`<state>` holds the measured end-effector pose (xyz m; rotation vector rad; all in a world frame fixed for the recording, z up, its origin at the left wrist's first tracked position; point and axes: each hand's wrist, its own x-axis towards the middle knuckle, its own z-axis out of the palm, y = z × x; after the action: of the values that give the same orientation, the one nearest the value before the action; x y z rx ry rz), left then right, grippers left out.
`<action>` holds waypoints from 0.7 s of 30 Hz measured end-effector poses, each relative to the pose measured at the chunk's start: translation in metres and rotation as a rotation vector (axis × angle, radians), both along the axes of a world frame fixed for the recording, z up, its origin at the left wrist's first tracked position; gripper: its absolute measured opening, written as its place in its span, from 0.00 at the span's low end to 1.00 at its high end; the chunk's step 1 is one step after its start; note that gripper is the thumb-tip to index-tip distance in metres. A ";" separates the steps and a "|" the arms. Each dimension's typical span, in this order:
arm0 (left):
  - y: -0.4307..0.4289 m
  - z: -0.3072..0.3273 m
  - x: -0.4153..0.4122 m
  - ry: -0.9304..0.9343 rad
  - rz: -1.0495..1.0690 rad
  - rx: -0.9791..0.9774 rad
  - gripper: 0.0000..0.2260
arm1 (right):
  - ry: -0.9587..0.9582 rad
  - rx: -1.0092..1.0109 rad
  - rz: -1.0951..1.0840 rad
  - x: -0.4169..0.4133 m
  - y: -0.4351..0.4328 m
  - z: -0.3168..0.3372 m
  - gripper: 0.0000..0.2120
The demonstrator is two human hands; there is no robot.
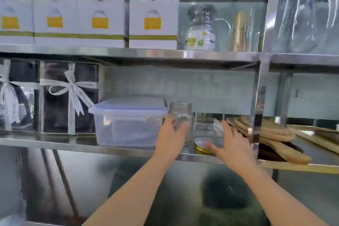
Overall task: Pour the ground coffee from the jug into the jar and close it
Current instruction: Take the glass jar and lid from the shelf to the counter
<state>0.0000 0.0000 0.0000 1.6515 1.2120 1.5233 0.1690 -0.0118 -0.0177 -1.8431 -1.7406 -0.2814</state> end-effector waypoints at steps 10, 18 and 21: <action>0.011 0.000 0.012 -0.226 -0.143 -0.201 0.11 | 0.168 -0.061 0.015 -0.009 0.024 -0.027 0.44; -0.003 0.003 0.004 -0.282 -0.090 -0.242 0.13 | 0.177 -0.093 -0.044 -0.022 0.026 -0.022 0.41; -0.009 0.003 0.001 -0.281 -0.038 -0.234 0.19 | 0.250 -0.058 -0.018 -0.024 0.022 -0.022 0.38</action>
<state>0.0005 -0.0089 0.0032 1.2560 1.1490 1.4696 0.1452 0.0105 -0.0398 -1.8480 -1.5753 -0.0057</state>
